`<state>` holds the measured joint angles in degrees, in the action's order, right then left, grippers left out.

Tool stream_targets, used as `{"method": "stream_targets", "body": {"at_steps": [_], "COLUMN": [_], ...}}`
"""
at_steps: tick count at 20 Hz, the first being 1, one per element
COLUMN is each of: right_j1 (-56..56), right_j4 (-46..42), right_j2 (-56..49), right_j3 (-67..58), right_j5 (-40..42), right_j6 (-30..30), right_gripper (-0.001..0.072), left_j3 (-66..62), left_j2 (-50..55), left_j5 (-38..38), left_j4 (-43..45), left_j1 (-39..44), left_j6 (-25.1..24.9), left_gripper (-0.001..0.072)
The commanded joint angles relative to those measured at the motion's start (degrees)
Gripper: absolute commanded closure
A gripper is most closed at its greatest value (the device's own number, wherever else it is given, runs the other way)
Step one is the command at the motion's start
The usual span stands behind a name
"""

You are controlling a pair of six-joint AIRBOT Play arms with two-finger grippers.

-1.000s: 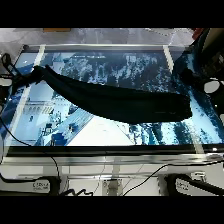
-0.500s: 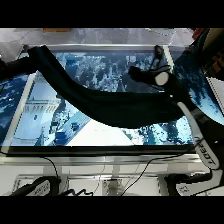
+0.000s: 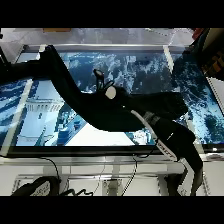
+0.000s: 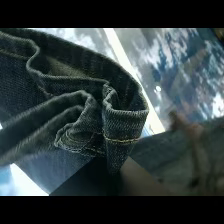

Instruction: Fold the clothes and pants, and hang the long-sleeved shirts on hangers.

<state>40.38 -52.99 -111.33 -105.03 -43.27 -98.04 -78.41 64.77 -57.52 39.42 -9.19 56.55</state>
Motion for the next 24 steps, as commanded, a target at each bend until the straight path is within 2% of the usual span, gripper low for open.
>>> {"method": "stream_targets", "body": {"at_steps": [1, 5, 10, 13, 16, 20, 21, 23, 24], "right_j1": [5.3, 4.2, -7.0, -14.9, -20.6, -24.7, -25.2, -25.6, -25.7], "right_j4": [1.5, -1.2, -3.2, -2.8, -1.4, -0.6, -0.6, -0.8, -0.9], "right_j2": [-1.6, -1.5, -0.4, -0.2, -0.1, -0.1, -0.1, 0.1, 0.2], "right_j3": [-1.1, -1.5, -1.5, -1.5, -1.5, -1.5, -1.5, -1.5, -1.5], "right_j5": [-1.9, -4.5, -13.6, -18.5, -19.8, -23.7, -24.7, -25.7, -25.9], "right_j6": [2.8, 5.4, 5.4, 5.4, 5.1, 5.2, 5.2, 5.2, 5.3], "right_gripper": [0.0670, 0.0669, 0.0669, 0.0669, 0.0668, 0.0668, 0.0668, 0.0668, 0.0668], "left_j3": [0.0, 0.0, 0.2, 0.2, 0.2, 0.2, 0.2, 0.2, 0.2], "left_j2": [0.8, 2.4, 7.3, 11.8, 14.9, 18.5, 19.1, 19.7, 19.8], "left_j5": [-0.4, -0.8, -7.4, -11.6, -13.7, -17.8, -18.8, -19.6, -19.7], "left_j4": [0.0, 0.0, 1.7, 1.7, 1.7, 1.7, 1.6, 1.6, 1.6], "left_j1": [1.6, 1.7, 2.3, 5.3, 10.0, 16.8, 18.4, 20.9, 21.9], "left_j6": [0.0, 0.0, 0.0, 4.5, 5.2, 9.7, 10.7, 10.6, 10.5], "left_gripper": [0.0681, 0.0681, 0.0682, 0.0681, 0.0682, 0.0670, 0.0603, 0.0119, -0.0005]}}
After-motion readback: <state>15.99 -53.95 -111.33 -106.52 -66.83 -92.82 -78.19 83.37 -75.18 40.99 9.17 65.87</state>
